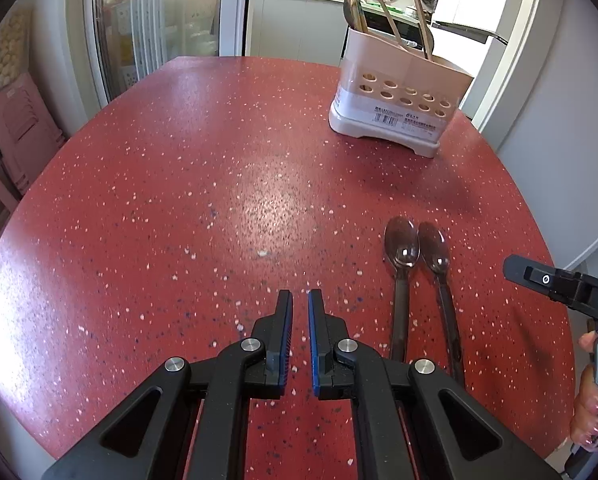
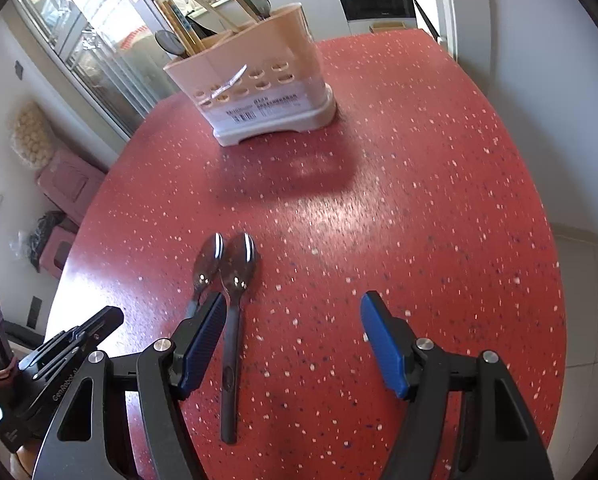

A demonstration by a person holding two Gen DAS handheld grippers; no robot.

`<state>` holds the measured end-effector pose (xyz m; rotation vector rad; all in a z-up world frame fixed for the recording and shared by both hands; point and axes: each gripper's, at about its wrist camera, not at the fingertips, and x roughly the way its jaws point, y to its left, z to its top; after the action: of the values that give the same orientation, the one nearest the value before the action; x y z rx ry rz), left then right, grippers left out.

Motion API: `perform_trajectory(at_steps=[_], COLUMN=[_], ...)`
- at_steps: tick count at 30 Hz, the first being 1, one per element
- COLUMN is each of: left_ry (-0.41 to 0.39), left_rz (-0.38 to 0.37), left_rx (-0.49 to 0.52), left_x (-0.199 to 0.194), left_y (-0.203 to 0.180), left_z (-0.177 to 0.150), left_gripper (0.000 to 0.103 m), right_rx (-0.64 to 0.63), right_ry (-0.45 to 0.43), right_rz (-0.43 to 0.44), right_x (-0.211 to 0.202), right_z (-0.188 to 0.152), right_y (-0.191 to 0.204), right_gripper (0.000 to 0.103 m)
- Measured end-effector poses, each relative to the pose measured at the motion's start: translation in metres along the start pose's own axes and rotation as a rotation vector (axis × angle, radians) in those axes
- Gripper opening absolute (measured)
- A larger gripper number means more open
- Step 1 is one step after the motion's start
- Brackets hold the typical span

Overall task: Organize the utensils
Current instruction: 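Move both grippers back over the two dark spoons on the table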

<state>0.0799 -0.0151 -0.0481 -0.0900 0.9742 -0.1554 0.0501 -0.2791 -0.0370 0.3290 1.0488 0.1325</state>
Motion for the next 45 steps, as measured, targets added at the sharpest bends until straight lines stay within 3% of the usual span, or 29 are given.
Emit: perform_trajectory(at_steps=[2, 3, 4, 7, 16, 22, 29, 38, 41, 43, 45], left_ry=[0.003, 0.007, 0.015, -0.027, -0.009, -0.007, 0.040, 0.084, 0.100, 0.113, 0.125], left_rz=[0.001, 0.004, 0.015, 0.038, 0.075, 0.155, 0.092, 0.014, -0.004, -0.019, -0.036], left_rx=[-0.008, -0.012, -0.021, -0.029, 0.008, 0.043, 0.038, 0.077, 0.092, 0.099, 0.108], left_x=[0.000, 0.000, 0.000, 0.001, 0.018, 0.027, 0.031, 0.029, 0.031, 0.032, 0.034], left_y=[0.002, 0.003, 0.005, 0.008, 0.013, 0.011, 0.016, 0.008, 0.004, 0.002, -0.003], left_z=[-0.002, -0.003, -0.004, -0.002, 0.001, 0.005, 0.006, -0.001, -0.001, -0.001, 0.001], left_gripper=[0.040, 0.083, 0.103, 0.103, 0.103, 0.103, 0.103, 0.103, 0.103, 0.103, 0.103], right_rx=[0.003, 0.002, 0.002, -0.004, -0.065, -0.099, -0.074, -0.144, -0.177, -0.201, -0.196], right_ry=[0.007, 0.007, 0.009, 0.018, 0.083, 0.146, 0.199, 0.240, 0.246, 0.247, 0.245], right_rz=[0.000, 0.000, 0.000, -0.004, -0.040, -0.056, -0.068, -0.138, -0.190, -0.221, -0.223], right_x=[0.001, 0.001, 0.001, 0.002, 0.013, 0.029, 0.043, 0.066, 0.069, 0.070, 0.070], right_z=[-0.002, -0.003, -0.004, -0.005, -0.002, 0.002, 0.009, 0.011, 0.012, 0.011, 0.012], right_y=[0.000, 0.001, 0.001, 0.003, 0.022, 0.039, 0.044, 0.063, 0.067, 0.066, 0.062], right_gripper=[0.080, 0.080, 0.080, 0.082, 0.083, 0.083, 0.080, 0.055, 0.042, 0.026, 0.016])
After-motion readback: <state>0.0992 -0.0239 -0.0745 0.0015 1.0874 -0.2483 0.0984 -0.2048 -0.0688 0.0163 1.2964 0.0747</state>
